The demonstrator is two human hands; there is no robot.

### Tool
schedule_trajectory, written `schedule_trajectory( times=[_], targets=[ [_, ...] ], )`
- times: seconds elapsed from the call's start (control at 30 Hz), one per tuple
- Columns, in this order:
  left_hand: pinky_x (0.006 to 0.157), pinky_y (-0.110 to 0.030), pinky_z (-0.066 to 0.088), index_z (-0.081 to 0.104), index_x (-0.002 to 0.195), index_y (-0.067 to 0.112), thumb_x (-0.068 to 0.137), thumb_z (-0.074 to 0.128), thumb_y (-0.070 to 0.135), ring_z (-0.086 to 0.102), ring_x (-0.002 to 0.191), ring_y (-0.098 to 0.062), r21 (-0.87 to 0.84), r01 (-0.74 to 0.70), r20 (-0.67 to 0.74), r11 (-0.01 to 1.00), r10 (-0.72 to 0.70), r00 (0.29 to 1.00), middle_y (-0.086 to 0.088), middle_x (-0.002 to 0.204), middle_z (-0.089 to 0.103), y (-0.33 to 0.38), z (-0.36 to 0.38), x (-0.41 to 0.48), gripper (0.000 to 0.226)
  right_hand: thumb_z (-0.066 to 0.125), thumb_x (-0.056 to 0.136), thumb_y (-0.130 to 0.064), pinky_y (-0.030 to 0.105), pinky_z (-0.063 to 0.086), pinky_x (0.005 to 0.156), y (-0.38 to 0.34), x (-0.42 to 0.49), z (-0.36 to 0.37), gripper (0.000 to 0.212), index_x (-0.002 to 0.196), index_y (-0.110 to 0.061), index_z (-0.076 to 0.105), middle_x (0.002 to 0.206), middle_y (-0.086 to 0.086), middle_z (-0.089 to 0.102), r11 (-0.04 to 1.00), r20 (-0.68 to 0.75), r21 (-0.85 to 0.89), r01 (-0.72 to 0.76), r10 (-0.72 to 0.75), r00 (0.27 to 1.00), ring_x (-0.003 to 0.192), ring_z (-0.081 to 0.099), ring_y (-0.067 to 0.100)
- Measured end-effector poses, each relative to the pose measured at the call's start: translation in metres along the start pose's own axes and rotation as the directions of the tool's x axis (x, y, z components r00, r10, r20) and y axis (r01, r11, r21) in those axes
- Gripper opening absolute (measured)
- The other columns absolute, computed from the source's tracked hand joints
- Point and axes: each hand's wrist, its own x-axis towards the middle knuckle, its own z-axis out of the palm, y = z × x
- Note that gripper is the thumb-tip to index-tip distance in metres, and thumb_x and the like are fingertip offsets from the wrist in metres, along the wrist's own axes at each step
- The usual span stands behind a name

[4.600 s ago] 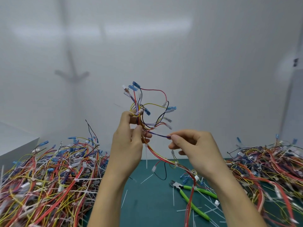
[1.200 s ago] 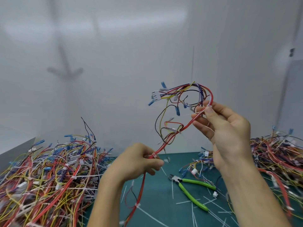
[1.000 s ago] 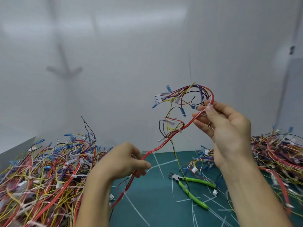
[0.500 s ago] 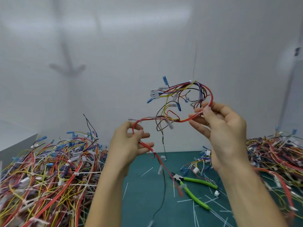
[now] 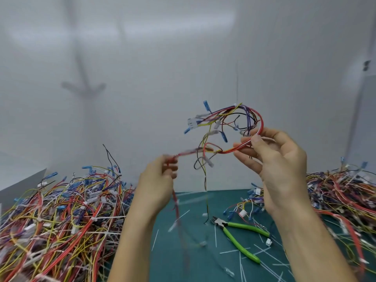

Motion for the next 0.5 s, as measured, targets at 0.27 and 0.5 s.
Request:
schedule_trajectory(
  times=[0.27,0.5],
  targets=[
    [0.095,-0.040,0.038,0.038,0.141,0.003,0.096,0.049,0.016,0.047,0.120,-0.035,0.509,0.003,-0.248,0.861,0.143,0.958,-0.018,0.137,0.044,0.017,0.004,-0.014,0.049,0.063,0.095,-0.005,0.027,0.061,0.070,0.020,-0.006,0.007,0.016,0.088,-0.017,0.070,0.084,-0.004,0.073,0.964,0.123,-0.235,0.128,-0.101,0.987,0.078,0.076,0.018],
    [0.075,-0.035,0.045,0.059,0.118,0.025,0.093,0.051,0.017,0.061,0.083,-0.017,0.230,-0.120,-0.262,0.966,0.180,0.948,0.009,0.085,0.066,0.032,0.001,-0.018,0.028,0.069,0.088,-0.010,0.034,0.062,0.075,0.026,-0.010,0.010,0.015,0.082,-0.024,0.072,0.076,-0.013,0.073,0.841,0.270,-0.524,0.138,0.010,0.963,0.073,0.073,0.006]
  ],
)
